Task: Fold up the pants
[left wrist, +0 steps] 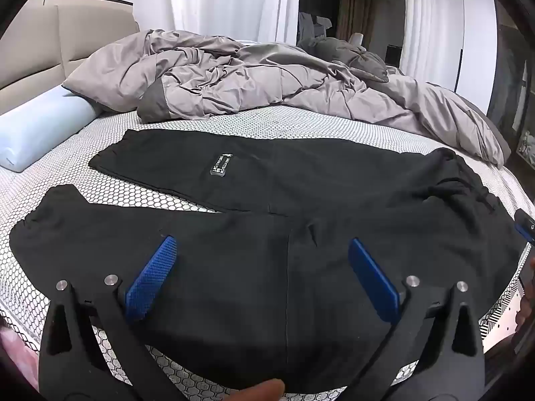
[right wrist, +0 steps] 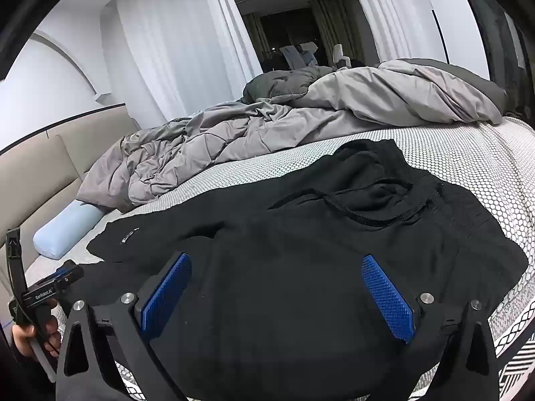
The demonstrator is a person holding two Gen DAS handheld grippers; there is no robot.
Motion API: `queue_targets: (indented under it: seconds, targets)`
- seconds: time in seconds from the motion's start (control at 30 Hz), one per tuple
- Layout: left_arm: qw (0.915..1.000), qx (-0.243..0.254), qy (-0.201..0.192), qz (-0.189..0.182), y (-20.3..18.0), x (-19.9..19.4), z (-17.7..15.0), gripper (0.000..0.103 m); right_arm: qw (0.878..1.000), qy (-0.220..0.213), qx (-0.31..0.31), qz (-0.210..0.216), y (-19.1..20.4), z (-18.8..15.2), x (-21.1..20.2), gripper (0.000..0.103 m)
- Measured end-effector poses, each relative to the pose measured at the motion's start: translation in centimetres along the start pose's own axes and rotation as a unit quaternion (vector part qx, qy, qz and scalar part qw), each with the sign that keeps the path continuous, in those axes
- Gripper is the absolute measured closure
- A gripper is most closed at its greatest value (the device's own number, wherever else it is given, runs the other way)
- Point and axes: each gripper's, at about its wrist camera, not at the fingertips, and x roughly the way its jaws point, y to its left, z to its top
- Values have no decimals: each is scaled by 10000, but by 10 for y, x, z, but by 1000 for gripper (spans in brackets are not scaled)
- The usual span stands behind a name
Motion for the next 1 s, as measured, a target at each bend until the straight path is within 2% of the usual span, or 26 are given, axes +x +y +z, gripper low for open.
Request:
queue_targets:
  seconds: [1.0]
  targets:
    - [10000, -13, -11, 27, 2, 2, -1, 1, 9999, -89, 45, 45, 0, -2, 1, 0]
